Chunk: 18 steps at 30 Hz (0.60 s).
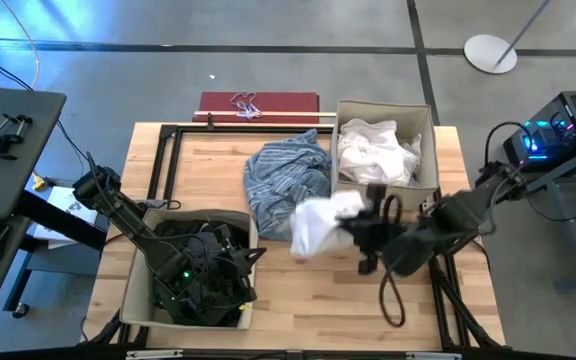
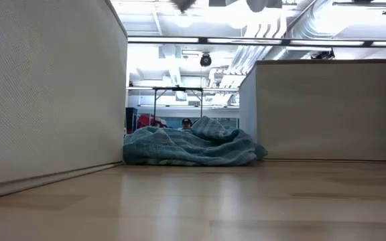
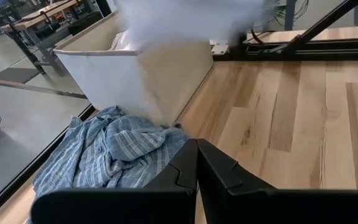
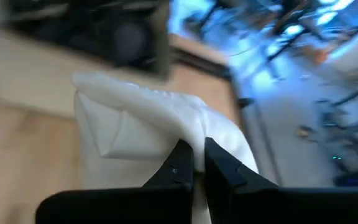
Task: Sort clothes
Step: Put the white underwear into the top laundry organizer
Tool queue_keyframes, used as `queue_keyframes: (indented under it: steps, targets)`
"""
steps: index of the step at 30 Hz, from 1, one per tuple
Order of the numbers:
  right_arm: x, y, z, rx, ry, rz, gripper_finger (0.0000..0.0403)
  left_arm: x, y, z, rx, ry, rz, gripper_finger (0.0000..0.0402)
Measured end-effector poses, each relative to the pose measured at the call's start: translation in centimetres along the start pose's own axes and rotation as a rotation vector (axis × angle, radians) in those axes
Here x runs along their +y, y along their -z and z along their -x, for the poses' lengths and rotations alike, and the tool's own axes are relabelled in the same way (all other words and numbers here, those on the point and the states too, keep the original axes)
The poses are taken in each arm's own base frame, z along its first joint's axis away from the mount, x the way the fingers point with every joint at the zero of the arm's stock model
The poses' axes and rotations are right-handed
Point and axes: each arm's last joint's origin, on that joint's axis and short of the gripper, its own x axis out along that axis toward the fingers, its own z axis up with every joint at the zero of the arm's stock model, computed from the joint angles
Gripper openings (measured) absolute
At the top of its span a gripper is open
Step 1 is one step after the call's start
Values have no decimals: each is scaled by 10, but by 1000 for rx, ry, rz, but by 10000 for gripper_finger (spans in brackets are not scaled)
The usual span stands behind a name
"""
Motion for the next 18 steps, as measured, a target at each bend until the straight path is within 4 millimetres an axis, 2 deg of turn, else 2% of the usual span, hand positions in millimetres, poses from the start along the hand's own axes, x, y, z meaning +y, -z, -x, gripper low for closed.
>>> queue_keyframes:
  steps: [4, 9, 13, 18]
  targets:
    - [-31, -10, 15, -13, 105, -5, 1, 0, 0, 0, 0, 0, 0, 0]
    - [-75, -10, 32, 4, 197, -62, 1, 0, 0, 0, -1, 0, 1, 0]
    - [-112, -1, 44, 28, 266, -130, 1, 0, 0, 0, -1, 0, 1, 0]
    - [-158, 26, 55, 112, 364, -260, 1, 0, 0, 0, -1, 0, 1, 0]
